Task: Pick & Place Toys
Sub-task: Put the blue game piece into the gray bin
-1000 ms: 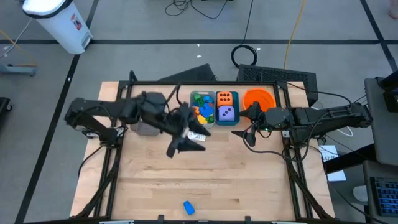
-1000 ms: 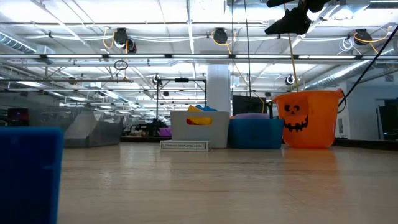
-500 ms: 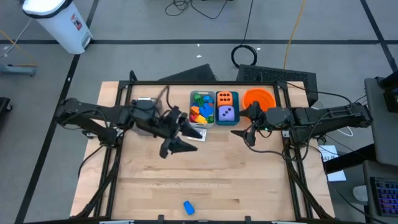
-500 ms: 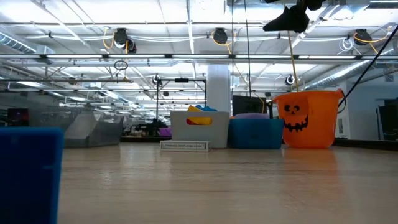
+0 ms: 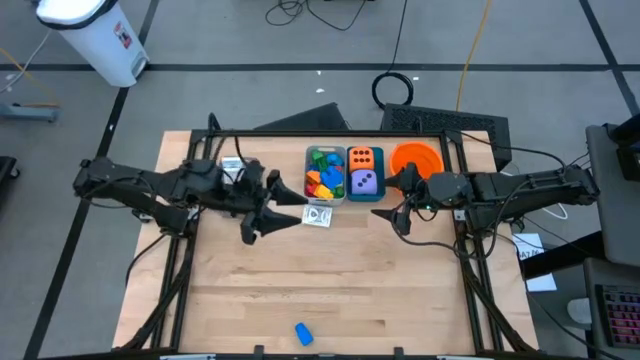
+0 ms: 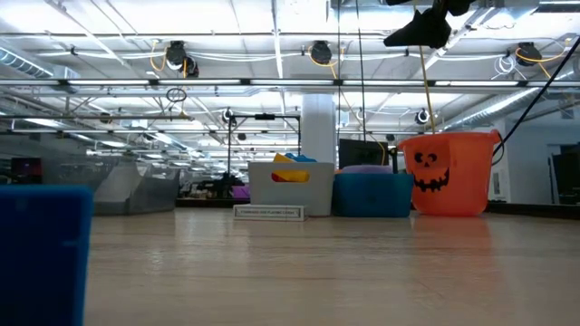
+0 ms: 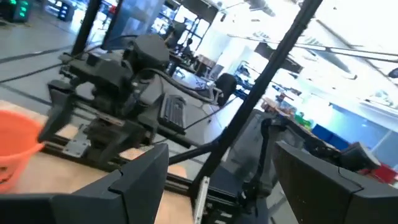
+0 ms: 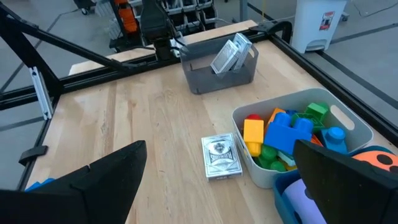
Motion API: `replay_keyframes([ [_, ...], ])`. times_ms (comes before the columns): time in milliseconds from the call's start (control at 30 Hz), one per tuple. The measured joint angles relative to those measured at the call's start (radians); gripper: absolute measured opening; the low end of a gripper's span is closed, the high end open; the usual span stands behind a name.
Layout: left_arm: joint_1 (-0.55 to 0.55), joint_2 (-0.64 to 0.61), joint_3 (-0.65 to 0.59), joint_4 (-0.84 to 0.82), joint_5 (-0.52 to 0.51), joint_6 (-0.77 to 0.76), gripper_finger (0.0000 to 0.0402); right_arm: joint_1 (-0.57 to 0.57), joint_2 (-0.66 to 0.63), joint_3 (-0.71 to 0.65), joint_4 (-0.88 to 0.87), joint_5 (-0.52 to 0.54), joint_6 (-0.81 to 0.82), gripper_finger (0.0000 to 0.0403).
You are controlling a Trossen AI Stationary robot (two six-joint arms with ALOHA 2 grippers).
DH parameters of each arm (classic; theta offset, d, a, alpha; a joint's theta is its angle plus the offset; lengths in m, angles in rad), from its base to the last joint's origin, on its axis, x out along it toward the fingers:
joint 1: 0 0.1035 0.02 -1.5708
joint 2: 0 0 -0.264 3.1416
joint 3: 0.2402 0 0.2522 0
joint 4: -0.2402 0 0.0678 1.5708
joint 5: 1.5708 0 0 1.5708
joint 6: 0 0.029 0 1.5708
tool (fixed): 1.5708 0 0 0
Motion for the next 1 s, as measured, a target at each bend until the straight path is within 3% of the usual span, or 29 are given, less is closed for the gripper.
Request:
replay_keyframes([
  [100,-0.044,-0.003,-0.005,0.057,-0.027,0.012,0.0289,0.0,0.0,0.0,0.0,0.0,0.0,0.0396],
  [267,-0.158,-0.001,-0.004,0.06,-0.316,0.096,0.0289,0.0,0.0,0.0,0.0,0.0,0.0,0.0396],
  [367,-0.197,-0.003,-0.005,0.078,-0.405,0.111,0.0289,0.0,0.0,0.0,0.0,0.0,0.0,0.0396],
  [600,-0.227,0.031,-0.004,0.114,-0.488,0.085,0.0289,0.0,0.0,0.0,-0.001,0.0,0.0,0.0396],
  [833,-0.278,0.11,-0.003,0.286,-0.492,0.076,0.0289,0.0,0.0,0.0,-0.001,0.0,0.0,0.0396],
  [1000,-0.341,0.139,-0.004,0.317,-0.562,0.075,0.0289,0.0,0.0,0.0,0.0,0.0,0.0,0.0396],
])
